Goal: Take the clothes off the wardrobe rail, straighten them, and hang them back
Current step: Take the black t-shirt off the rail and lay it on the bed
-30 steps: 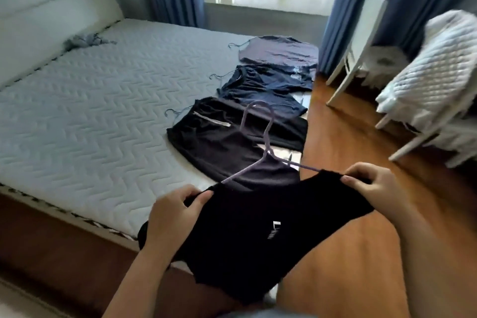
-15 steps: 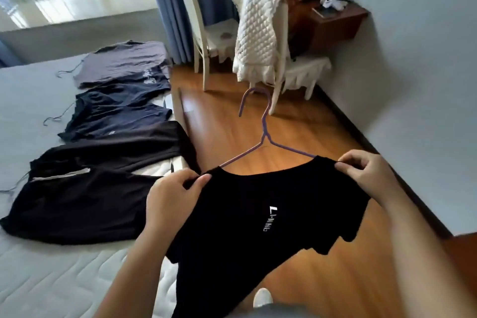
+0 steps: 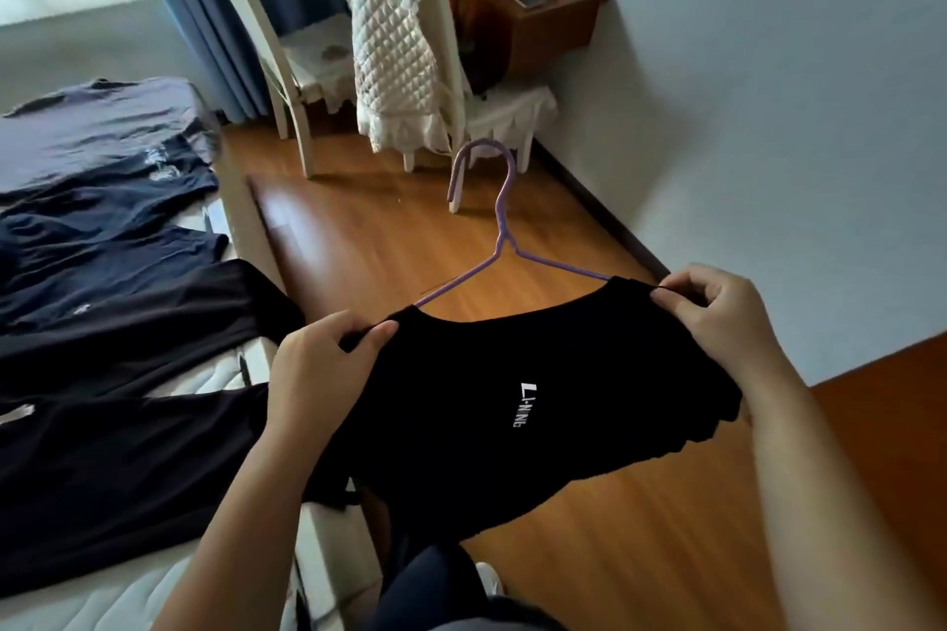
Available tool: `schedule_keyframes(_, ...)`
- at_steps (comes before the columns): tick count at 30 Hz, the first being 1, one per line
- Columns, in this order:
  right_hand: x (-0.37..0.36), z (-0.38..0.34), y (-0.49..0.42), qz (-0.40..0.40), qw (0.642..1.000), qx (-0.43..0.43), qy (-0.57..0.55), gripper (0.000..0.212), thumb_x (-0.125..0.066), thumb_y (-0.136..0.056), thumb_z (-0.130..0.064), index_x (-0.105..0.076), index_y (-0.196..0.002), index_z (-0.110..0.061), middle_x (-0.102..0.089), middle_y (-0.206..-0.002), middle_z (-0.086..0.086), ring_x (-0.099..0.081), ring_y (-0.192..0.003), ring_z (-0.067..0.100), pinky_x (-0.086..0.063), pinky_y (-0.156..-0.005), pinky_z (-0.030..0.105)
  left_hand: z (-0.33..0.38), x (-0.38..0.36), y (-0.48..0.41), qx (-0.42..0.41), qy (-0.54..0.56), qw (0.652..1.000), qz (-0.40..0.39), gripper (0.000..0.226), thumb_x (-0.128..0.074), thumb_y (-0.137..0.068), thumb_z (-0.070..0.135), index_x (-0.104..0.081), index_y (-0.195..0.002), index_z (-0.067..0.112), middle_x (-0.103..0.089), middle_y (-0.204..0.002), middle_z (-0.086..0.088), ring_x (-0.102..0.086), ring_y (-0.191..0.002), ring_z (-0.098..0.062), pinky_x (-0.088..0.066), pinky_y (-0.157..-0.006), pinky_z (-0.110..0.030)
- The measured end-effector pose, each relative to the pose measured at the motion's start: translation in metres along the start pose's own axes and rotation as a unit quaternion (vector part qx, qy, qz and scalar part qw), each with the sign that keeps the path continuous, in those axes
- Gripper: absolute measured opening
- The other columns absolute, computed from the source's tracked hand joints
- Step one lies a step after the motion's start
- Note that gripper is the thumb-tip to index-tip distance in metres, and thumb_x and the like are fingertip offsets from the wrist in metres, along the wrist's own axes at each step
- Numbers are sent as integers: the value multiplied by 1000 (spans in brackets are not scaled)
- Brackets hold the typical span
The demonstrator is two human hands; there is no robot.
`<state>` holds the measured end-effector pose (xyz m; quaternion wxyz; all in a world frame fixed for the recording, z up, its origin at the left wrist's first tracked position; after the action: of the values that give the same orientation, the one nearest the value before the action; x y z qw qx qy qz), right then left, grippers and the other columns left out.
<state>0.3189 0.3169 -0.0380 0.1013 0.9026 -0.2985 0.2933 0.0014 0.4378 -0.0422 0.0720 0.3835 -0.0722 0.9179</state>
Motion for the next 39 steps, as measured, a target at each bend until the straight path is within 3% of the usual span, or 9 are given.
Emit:
schedule_keyframes(4,-39,-31,-32,-41,998,45,27,5,-64,-82,-12,-66,-78,-10,-64,-73,-5,-59,-73,9,-43,-62,14,-31,16,-19,36,11,999,27,16,-68,-78,27,-69,-71,13,-67,-67,-7,-62,-71,-26,-47,-70,-38)
schedule_keyframes(13,-185,-138,-133,-211,961,164,70,23,-65,-82,-16,-58,-64,-30,-64,-73,-9,-59,-74,5,-42,-63,13,-123,73,-61,154,14,974,168,15,-68,-79,27,-70,-72,14,-69,-68,-2,-63,-70,-23,-49,-69,-40)
schedule_keyframes(17,-252,-178,-155,-297,925,223,84,15,-65,-82,-15,-61,-70,-23,-65,-74,-7,-59,-75,3,-42,-63,11,-150,94,-50,236,15,944,230,19,-67,-79,27,-62,-61,23,-62,-57,4,-59,-65,-11,-40,-58,-15)
schedule_keyframes(22,-306,-203,-179,-379,870,298,101,10,-66,-81,-15,-64,-71,-18,-67,-73,1,-62,-77,19,-47,-72,30,-145,95,-32,332,-7,895,300,21,-66,-80,28,-60,-61,23,-61,-58,4,-56,-61,-10,-38,-55,-21)
schedule_keyframes(25,-328,-215,-194,-428,827,351,97,8,-66,-81,-14,-64,-73,-15,-66,-73,4,-61,-76,23,-47,-72,33,-126,81,-23,379,-27,858,345,20,-64,-81,30,-63,-66,18,-62,-61,3,-55,-62,-12,-37,-54,-22)
schedule_keyframes(31,-343,-223,-211,-510,742,428,73,12,-67,-80,-11,-61,-71,-16,-58,-65,-11,-54,-64,7,-39,-58,7,-68,24,4,473,-23,769,430,19,-65,-81,28,-68,-74,11,-64,-66,-5,-56,-68,-24,-36,-56,-27)
schedule_keyframes(33,-344,-222,-213,-543,704,450,77,12,-67,-80,-11,-61,-71,-17,-60,-66,-9,-55,-66,5,-39,-58,6,-43,2,14,498,-33,741,449,19,-65,-81,26,-69,-76,9,-62,-66,-4,-52,-66,-22,-36,-55,-22)
schedule_keyframes(36,-346,-221,-207,-586,654,473,71,19,-67,-80,-13,-60,-67,-26,-61,-69,-10,-56,-69,3,-39,-63,12,-12,-27,35,536,-43,691,484,18,-67,-79,26,-69,-76,9,-68,-74,-9,-57,-73,-27,-39,-64,-31)
schedule_keyframes(39,-348,-221,-186,-619,603,499,60,26,-69,-78,-16,-56,-63,-32,-61,-65,-13,-57,-65,-6,-39,-62,5,12,-46,62,562,-39,644,519,18,-69,-78,29,-68,-71,12,-69,-73,-10,-62,-76,-31,-44,-68,-36)
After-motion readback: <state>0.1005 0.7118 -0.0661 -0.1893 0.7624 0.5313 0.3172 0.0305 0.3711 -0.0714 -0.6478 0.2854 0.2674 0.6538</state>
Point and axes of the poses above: each hand's wrist, its own y-axis away from the middle knuckle, its own x-axis out of the back of the hand, z = x × y, the point moved 2 cm from there along -y, towards the middle knuckle
